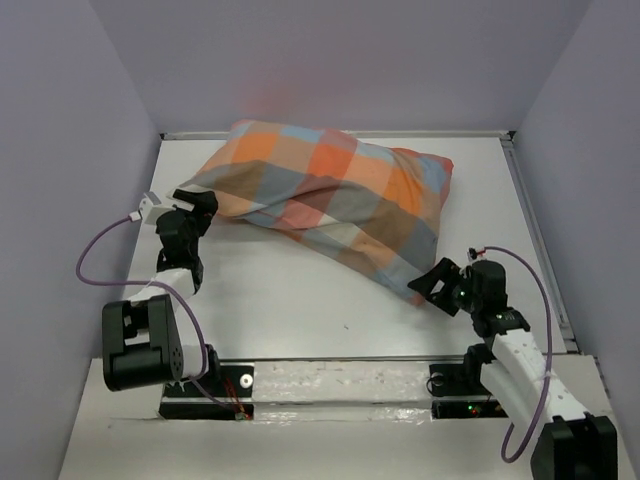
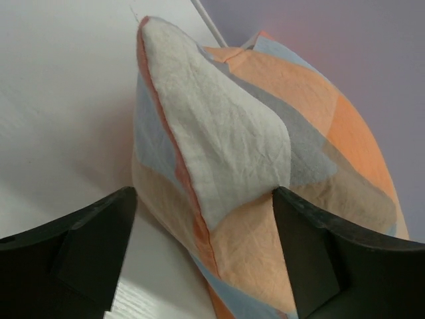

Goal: Put the pillow into the pillowcase

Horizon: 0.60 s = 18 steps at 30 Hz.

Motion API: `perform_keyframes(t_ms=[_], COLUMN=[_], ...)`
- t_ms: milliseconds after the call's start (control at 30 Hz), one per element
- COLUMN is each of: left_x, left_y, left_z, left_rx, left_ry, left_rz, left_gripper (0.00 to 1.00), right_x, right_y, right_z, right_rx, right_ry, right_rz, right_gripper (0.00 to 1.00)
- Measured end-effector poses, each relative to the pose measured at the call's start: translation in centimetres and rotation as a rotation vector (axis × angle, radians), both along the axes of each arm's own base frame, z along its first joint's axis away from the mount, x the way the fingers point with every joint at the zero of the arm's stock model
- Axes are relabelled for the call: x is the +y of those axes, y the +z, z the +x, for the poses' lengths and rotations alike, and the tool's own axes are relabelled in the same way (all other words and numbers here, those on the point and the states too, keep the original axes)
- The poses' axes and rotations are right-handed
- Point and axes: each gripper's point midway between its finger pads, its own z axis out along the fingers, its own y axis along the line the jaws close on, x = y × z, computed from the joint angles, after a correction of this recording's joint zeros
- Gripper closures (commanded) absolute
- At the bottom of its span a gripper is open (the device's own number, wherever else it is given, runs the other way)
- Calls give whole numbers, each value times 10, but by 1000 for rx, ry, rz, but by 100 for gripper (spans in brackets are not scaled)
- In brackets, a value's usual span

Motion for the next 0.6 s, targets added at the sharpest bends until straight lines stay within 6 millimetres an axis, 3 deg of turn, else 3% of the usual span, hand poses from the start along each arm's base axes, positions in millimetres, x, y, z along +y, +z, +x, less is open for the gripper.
perform_keyframes(t_ms=[33, 67, 133, 167, 200, 367, 600], left_x=[-2, -3, -4, -3, -1, 30, 52], left_y=[-1, 0, 5, 7, 12, 33, 53], left_z=[4, 5, 8, 9, 9, -7, -57], left_rx=[-11, -23, -49, -57, -71, -108, -127], left_ry=[-12, -13, -17, -20, -14, 69, 169], left_rz=[-12, -26, -35, -29, -29, -19, 0], left_gripper=[58, 100, 100, 100, 100, 100, 100], right_x=[1, 2, 2, 1, -2, -24, -67], right_y=[-9, -15, -24, -26, -26, -6, 60], right_z=[-3, -4, -4, -4, -2, 20, 48], right_rx=[35, 65, 105, 113, 108, -24, -219], right_ry=[5, 10, 2, -5, -20, -153, -368], right_rz=[3, 10, 6, 2, -7, -72, -207], right_gripper=[52, 60, 80, 97, 100, 100, 100])
